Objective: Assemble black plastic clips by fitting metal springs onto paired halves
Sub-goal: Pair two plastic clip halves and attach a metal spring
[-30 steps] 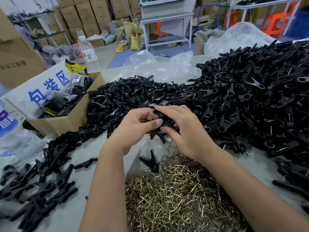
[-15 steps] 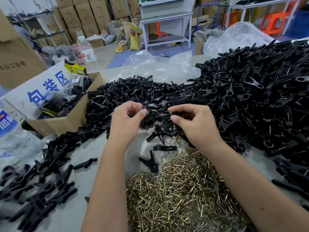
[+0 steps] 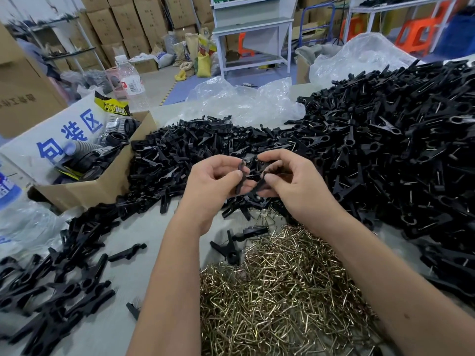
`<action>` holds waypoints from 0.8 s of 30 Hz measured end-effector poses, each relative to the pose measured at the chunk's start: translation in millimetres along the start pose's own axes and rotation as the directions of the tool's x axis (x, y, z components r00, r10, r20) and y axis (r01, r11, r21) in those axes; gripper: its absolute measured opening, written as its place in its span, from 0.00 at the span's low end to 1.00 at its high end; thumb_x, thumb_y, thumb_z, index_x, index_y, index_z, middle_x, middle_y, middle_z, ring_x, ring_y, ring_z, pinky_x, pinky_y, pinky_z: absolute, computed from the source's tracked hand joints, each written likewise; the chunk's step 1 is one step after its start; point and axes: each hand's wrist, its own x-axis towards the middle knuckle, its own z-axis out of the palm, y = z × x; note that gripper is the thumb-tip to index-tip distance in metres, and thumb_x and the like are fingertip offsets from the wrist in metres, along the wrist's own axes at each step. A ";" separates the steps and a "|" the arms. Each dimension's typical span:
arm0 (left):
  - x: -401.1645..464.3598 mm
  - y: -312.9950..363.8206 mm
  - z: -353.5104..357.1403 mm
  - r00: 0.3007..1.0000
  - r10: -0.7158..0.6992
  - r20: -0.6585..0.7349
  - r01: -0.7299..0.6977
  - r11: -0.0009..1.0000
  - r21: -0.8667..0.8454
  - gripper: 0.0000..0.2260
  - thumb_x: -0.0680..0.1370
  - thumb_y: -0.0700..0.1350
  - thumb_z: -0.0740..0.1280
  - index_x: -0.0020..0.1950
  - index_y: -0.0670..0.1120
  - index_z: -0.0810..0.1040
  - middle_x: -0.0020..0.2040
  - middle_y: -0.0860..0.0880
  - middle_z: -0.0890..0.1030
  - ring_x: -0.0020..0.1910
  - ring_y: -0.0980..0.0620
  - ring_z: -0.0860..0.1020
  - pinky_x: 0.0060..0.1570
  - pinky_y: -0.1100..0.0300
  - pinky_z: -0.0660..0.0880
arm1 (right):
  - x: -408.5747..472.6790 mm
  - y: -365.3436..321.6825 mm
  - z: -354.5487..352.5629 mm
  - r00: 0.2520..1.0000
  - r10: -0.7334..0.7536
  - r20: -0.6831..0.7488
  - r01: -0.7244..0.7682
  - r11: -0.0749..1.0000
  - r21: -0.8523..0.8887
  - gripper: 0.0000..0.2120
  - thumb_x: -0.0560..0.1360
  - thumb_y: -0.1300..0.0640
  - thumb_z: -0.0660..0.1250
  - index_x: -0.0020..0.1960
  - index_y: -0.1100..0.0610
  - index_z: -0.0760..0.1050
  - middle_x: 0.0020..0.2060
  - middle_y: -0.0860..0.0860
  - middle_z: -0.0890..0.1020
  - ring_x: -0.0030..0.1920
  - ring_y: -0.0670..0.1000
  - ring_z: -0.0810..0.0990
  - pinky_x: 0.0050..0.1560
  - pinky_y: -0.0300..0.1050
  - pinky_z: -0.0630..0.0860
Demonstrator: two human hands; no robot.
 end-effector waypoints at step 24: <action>2.0 -4.7 5.0 1.000 -0.004 0.021 0.002 0.997 0.074 0.07 0.78 0.35 0.74 0.52 0.46 0.86 0.40 0.49 0.85 0.41 0.52 0.85 0.42 0.62 0.80 | 1.1 -0.9 -5.1 0.999 -0.001 0.038 0.008 0.983 -0.184 0.17 0.81 0.64 0.68 0.68 0.52 0.79 0.50 0.49 0.84 0.52 0.47 0.83 0.61 0.50 0.80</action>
